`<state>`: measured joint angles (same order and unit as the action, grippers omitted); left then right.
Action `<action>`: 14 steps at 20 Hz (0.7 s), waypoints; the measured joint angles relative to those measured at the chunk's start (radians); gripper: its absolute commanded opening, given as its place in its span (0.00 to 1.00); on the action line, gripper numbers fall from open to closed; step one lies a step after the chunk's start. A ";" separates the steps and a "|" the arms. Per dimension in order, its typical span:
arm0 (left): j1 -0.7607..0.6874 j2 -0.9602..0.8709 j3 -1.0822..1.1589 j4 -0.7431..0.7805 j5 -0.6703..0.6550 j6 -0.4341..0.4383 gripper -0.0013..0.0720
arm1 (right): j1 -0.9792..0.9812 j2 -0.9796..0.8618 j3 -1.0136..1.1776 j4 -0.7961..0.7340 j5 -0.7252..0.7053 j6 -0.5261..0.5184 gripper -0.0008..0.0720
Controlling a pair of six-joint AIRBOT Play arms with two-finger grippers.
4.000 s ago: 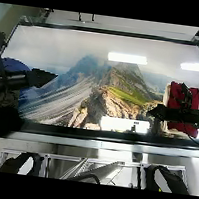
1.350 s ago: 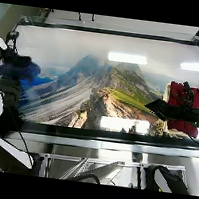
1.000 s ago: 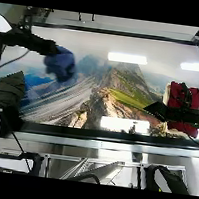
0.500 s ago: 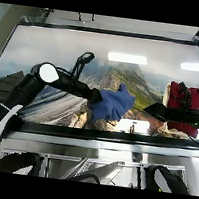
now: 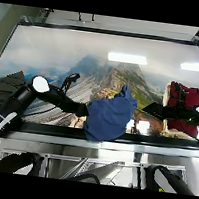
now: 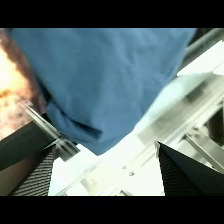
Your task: Fold the shirts.
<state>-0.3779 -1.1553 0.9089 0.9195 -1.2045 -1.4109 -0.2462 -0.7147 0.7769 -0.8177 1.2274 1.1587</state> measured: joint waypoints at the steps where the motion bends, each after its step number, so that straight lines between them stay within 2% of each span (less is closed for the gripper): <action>1: -0.006 0.014 -0.061 -0.007 0.048 0.000 0.97 | 0.002 -0.037 0.000 0.014 -0.020 -0.030 0.72; 7: -0.114 -0.033 -0.257 -0.134 0.344 0.075 0.96 | 0.070 -0.283 0.000 0.194 -0.148 -0.246 0.72; 8: -0.132 -0.058 -0.260 -0.148 0.377 0.084 0.77 | 0.089 -0.321 0.000 0.223 -0.175 -0.277 0.72; 9: -0.149 -0.085 -0.257 -0.155 0.399 0.092 0.46 | 0.105 -0.350 0.000 0.248 -0.198 -0.301 0.54; 10: -0.164 -0.114 -0.246 -0.164 0.417 0.100 0.18 | 0.119 -0.376 0.000 0.272 -0.218 -0.324 0.28; 11: -0.176 -0.139 -0.230 -0.172 0.428 0.106 0.04 | 0.130 -0.396 0.000 0.299 -0.232 -0.348 0.16; 13: -0.188 -0.169 -0.194 -0.174 0.424 0.123 0.04 | 0.141 -0.411 0.006 0.342 -0.235 -0.388 0.04; 14: -0.188 -0.173 -0.171 -0.173 0.417 0.130 0.04 | 0.145 -0.410 0.015 0.356 -0.228 -0.403 0.04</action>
<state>-0.5655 -1.3285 0.7380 0.7464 -0.7876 -1.2808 -0.1017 -1.1252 0.7921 -0.4618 0.9997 0.7555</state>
